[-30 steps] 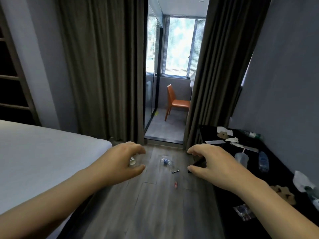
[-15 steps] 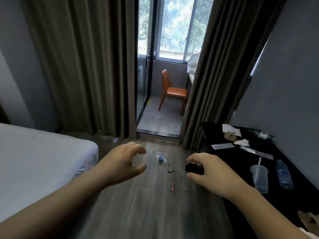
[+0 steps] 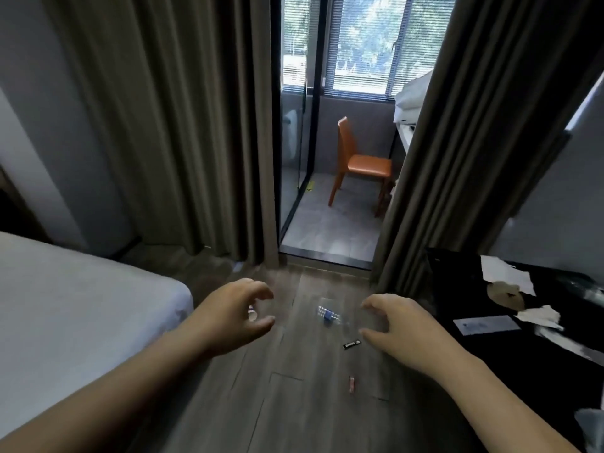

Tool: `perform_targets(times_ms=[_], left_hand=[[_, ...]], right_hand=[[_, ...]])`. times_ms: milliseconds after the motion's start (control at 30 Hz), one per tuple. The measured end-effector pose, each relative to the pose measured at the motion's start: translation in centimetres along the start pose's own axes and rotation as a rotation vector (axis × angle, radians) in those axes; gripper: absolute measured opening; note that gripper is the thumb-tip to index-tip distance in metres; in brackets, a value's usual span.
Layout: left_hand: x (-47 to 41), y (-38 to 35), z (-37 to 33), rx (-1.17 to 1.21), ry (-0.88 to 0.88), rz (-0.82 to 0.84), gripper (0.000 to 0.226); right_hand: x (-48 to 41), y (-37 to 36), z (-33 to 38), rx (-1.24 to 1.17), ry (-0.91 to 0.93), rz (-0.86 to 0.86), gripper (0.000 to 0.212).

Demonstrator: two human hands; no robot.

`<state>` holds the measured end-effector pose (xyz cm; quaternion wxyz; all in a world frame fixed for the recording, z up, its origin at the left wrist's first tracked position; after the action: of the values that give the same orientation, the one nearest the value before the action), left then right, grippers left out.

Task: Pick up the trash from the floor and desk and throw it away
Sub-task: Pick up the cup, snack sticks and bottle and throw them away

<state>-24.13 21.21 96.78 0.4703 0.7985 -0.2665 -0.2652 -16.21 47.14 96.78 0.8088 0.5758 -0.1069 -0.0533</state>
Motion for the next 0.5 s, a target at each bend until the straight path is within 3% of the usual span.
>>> perform_targets(times_ms=[500], left_hand=[[-12.9,-4.4,15.0,0.119,0.122,0.103,0.037]], right_hand=[[-19.2,-4.8,0.6,0.004,-0.024,0.144,0.039]])
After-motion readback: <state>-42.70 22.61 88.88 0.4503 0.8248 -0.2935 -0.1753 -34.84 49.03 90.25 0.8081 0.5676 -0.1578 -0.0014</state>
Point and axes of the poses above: each hand's wrist, its own x-axis away from the middle knuckle, its own y-axis out of the back of the hand, z = x × y, the point moved 2 cm from there along -x, towards the middle knuckle, and after that the axes turned 10 degrees about -y, right-handed, at the moved point
